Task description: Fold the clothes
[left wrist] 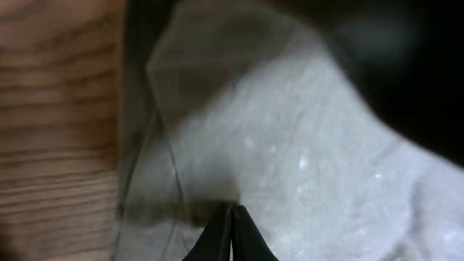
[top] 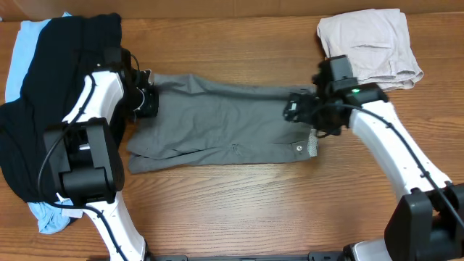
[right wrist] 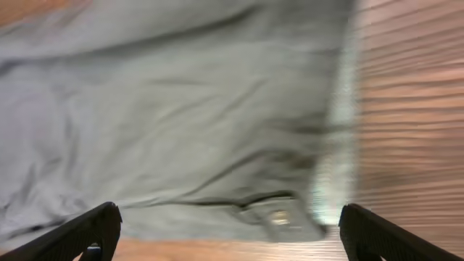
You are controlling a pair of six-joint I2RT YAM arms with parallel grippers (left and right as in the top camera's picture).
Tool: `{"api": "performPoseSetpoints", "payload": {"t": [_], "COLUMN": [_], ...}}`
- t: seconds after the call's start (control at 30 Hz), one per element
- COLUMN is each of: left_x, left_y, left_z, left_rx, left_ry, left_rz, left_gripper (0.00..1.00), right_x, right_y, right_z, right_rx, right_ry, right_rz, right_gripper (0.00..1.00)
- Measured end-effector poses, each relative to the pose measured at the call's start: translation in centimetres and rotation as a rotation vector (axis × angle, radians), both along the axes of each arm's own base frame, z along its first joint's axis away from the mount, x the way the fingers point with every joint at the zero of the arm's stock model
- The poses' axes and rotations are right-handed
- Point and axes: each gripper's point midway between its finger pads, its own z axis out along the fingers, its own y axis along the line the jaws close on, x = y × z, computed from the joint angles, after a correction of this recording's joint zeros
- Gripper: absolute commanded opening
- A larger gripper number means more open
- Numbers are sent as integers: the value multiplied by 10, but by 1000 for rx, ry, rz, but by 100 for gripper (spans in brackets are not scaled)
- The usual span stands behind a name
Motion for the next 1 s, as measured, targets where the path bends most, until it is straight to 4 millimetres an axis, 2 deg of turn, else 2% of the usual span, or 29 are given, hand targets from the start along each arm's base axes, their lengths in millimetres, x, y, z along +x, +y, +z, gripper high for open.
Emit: {"api": "performPoseSetpoints", "payload": {"t": [0.17, 0.27, 0.3, 0.37, 0.43, 0.53, 0.73, 0.83, 1.0], "left_x": [5, 6, 6, 7, 7, 7, 6, 6, 6], "left_y": [-1, -2, -2, -2, -2, -3, -5, -7, -9], "left_z": [-6, -6, -7, -9, -12, -12, -12, -13, -14], "left_rx": [-7, -8, -8, -9, -13, -18, -19, -20, -20], "left_ry": [-32, -37, -37, -36, -32, -32, -31, -30, -28], "left_rz": [-11, -14, -14, -13, -14, -14, -19, -24, -27], "left_gripper": [4, 4, 4, 4, 4, 4, 4, 4, 4], "right_x": [15, 21, 23, 25, 25, 23, 24, 24, 7], "right_y": [-39, -42, -42, -40, -40, -40, -42, -43, -45], "right_z": [0, -4, -9, -21, -38, -57, -58, -60, -80], "right_rx": [-11, -16, -17, -17, -19, -15, -2, -2, -5], "right_ry": [-42, -55, -48, -25, 14, 70, 75, 75, 114], "right_rz": [-35, -22, -15, -8, -5, -24, -55, -60, -62], "right_gripper": [100, 97, 91, 83, 81, 81, 95, 95, 95]}}
